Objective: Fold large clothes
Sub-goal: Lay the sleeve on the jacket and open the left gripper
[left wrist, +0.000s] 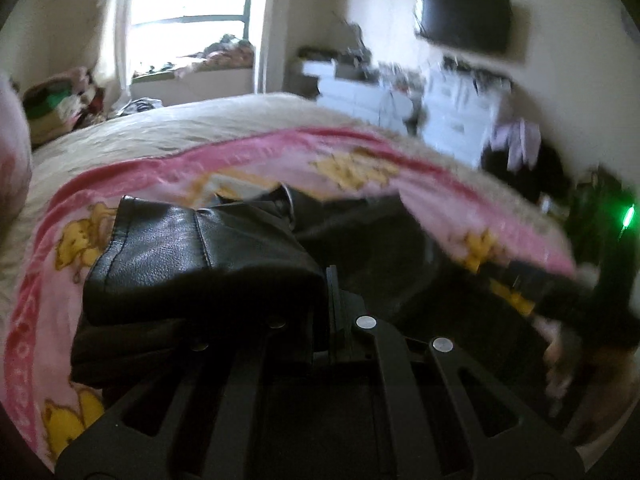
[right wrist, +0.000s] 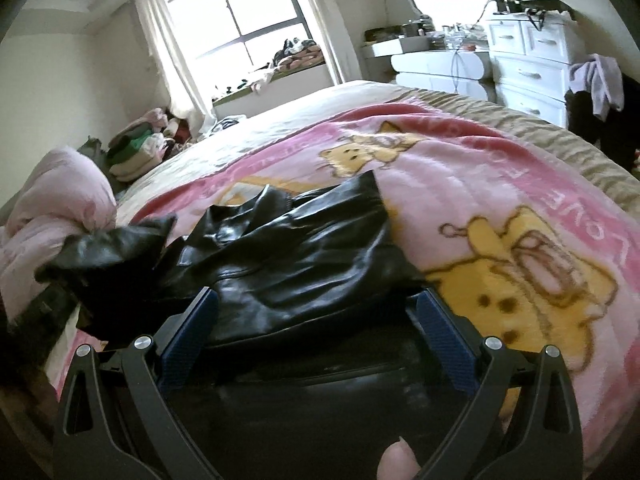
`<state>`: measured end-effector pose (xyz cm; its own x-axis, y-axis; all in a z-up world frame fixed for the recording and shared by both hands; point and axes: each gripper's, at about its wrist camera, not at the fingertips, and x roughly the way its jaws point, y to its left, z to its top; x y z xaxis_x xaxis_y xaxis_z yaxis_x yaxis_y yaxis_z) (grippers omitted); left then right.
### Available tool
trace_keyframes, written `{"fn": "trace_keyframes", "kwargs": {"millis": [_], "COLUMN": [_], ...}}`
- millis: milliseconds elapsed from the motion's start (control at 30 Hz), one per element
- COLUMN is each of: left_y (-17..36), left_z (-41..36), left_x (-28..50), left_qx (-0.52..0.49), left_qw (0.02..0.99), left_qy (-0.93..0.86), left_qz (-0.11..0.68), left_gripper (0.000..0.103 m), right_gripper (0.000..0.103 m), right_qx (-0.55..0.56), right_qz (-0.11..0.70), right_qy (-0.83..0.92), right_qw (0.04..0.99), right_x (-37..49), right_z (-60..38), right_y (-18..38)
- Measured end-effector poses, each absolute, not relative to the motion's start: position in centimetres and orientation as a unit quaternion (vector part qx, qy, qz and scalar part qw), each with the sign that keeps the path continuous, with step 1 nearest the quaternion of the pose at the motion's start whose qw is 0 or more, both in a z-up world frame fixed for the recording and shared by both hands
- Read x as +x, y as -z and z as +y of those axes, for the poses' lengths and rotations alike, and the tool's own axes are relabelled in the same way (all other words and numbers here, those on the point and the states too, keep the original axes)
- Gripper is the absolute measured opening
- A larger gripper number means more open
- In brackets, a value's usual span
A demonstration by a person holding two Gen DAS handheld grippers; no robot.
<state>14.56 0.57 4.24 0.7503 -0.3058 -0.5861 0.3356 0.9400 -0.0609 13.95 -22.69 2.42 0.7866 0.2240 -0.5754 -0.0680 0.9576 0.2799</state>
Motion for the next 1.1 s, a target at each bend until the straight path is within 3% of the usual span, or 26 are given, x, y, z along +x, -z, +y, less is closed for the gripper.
{"fn": "trace_keyframes", "kwargs": {"millis": [233, 300, 400, 467, 633, 733, 900, 1100], "left_y": [0.5, 1.2, 2.0, 1.8, -0.4, -2.4, -6.3, -6.9], "left_z": [-2.5, -3.1, -4.3, -4.9, -3.7, -1.1, 5.4, 13.9], "left_x": [15.5, 15.5, 14.6, 14.1, 12.5, 11.7, 11.1, 13.7], "left_qx": [0.101, 0.122, 0.155, 0.166, 0.145, 0.095, -0.020, -0.099], "left_qw": [0.907, 0.901, 0.891, 0.890, 0.898, 0.906, 0.926, 0.948], "left_qy": [0.178, 0.174, 0.184, 0.190, 0.201, 0.217, 0.230, 0.068], "left_qz": [0.368, 0.379, 0.385, 0.379, 0.362, 0.352, 0.299, 0.294], "left_gripper": [0.004, 0.009, 0.035, 0.071, 0.088, 0.093, 0.094, 0.094], "right_gripper": [0.098, 0.098, 0.098, 0.098, 0.098, 0.098, 0.098, 0.098], "right_qx": [0.139, 0.145, 0.150, 0.152, 0.156, 0.156, 0.152, 0.100], "right_qz": [0.320, 0.322, 0.329, 0.330, 0.329, 0.330, 0.331, 0.334], "right_qy": [-0.060, -0.055, -0.052, -0.050, -0.047, -0.045, -0.037, -0.102], "right_qw": [0.935, 0.934, 0.931, 0.930, 0.930, 0.930, 0.931, 0.932], "right_x": [14.2, 14.3, 14.6, 14.7, 14.8, 14.9, 14.9, 15.0], "right_z": [-24.8, -25.2, -25.7, -25.9, -26.2, -26.5, -26.3, -21.3], "right_y": [-2.0, -1.8, -1.5, -1.4, -1.5, -1.6, -1.5, -1.8]}}
